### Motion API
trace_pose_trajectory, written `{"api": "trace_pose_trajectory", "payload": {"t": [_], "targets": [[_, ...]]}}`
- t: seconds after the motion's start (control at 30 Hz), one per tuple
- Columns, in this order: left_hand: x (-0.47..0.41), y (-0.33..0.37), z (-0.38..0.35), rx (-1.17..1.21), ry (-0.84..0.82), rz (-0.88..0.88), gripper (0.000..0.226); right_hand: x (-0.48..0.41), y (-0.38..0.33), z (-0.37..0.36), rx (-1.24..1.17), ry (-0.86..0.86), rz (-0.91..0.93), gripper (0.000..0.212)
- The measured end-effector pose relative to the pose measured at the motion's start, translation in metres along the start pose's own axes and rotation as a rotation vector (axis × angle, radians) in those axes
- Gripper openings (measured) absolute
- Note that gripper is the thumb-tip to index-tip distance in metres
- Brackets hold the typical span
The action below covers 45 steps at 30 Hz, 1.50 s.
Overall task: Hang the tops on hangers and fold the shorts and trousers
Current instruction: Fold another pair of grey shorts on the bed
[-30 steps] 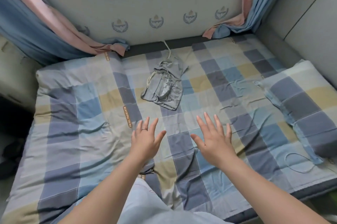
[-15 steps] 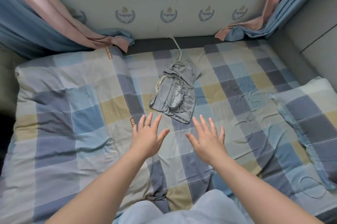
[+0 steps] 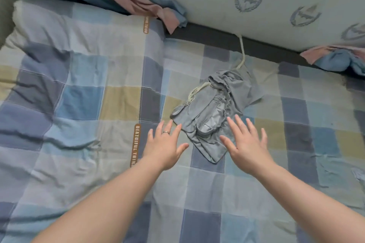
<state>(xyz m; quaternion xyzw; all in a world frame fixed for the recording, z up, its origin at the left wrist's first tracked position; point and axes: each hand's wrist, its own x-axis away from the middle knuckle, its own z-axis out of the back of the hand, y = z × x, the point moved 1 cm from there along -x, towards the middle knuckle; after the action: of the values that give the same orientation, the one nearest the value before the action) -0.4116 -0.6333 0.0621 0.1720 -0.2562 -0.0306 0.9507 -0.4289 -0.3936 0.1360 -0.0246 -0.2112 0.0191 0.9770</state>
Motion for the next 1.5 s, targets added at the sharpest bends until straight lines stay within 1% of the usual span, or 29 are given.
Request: {"api": "trace_pose_trajectory", "payload": {"t": [0.1, 0.17, 0.27, 0.33, 0.37, 0.43, 0.5, 0.63, 0.67, 0.73, 0.8, 0.87, 0.93, 1.0, 1.03, 1.1, 1.23, 1.4, 1.5], "targets": [[-0.071, -0.011, -0.043, -0.010, 0.000, 0.021, 0.072, -0.076, 0.013, -0.038, 0.045, -0.016, 0.057, 0.076], [-0.122, -0.022, -0.065, -0.015, 0.051, 0.034, 0.074, -0.123, 0.018, -0.062, 0.072, -0.014, 0.090, 0.076], [-0.199, -0.031, -0.083, 0.039, 0.130, 0.091, 0.085, -0.186, 0.020, -0.095, 0.095, 0.026, 0.149, 0.074], [-0.236, -0.034, -0.102, 0.022, 0.176, 0.116, 0.085, -0.221, 0.020, -0.114, 0.087, 0.051, 0.180, 0.074], [-0.246, -0.034, -0.115, -0.018, 0.223, 0.123, 0.081, -0.237, 0.020, -0.123, 0.082, 0.059, 0.195, 0.073], [-0.254, -0.038, -0.137, -0.072, 0.385, 0.122, 0.068, -0.264, 0.019, -0.137, 0.073, 0.063, 0.235, 0.074], [-0.257, -0.042, -0.149, -0.082, 0.483, 0.132, 0.064, -0.288, 0.017, -0.147, 0.073, 0.075, 0.336, 0.073], [-0.261, -0.041, -0.149, -0.110, 0.456, 0.134, 0.064, -0.328, 0.011, -0.138, 0.232, 0.012, 0.636, 0.090], [-0.260, -0.040, -0.149, -0.113, 0.450, 0.134, 0.065, -0.338, 0.007, -0.132, 0.268, -0.004, 0.694, 0.091], [-0.260, -0.041, -0.149, -0.134, 0.444, 0.138, 0.064, -0.358, -0.005, -0.122, 0.336, -0.027, 0.796, 0.084], [-0.261, -0.042, -0.149, -0.154, 0.443, 0.139, 0.064, -0.374, -0.017, -0.113, 0.387, -0.036, 0.836, 0.071], [-0.262, -0.043, -0.150, -0.161, 0.456, 0.129, 0.063, -0.385, -0.016, -0.108, 0.418, -0.005, 0.805, 0.058], [-0.263, -0.043, -0.151, -0.167, 0.469, 0.124, 0.062, -0.387, -0.003, -0.109, 0.396, 0.051, 0.761, 0.039], [-0.263, -0.044, -0.152, -0.169, 0.469, 0.123, 0.060, -0.376, 0.016, -0.117, 0.332, 0.161, 0.714, 0.019], [-0.263, -0.044, -0.152, -0.168, 0.466, 0.125, 0.059, -0.367, 0.024, -0.124, 0.291, 0.222, 0.670, 0.015], [-0.262, -0.044, -0.152, -0.168, 0.453, 0.133, 0.057, -0.346, 0.032, -0.143, 0.247, 0.296, 0.562, 0.018], [-0.261, -0.044, -0.150, -0.118, 0.465, 0.139, 0.051, -0.319, 0.031, -0.169, 0.167, 0.390, 0.382, 0.019], [-0.259, -0.043, -0.146, -0.028, 0.542, 0.135, 0.041, -0.283, 0.030, -0.184, 0.152, 0.423, 0.285, 0.017], [-0.257, -0.042, -0.145, -0.009, 0.575, 0.124, 0.045, -0.251, 0.026, -0.193, 0.112, 0.449, 0.230, 0.018]]}}
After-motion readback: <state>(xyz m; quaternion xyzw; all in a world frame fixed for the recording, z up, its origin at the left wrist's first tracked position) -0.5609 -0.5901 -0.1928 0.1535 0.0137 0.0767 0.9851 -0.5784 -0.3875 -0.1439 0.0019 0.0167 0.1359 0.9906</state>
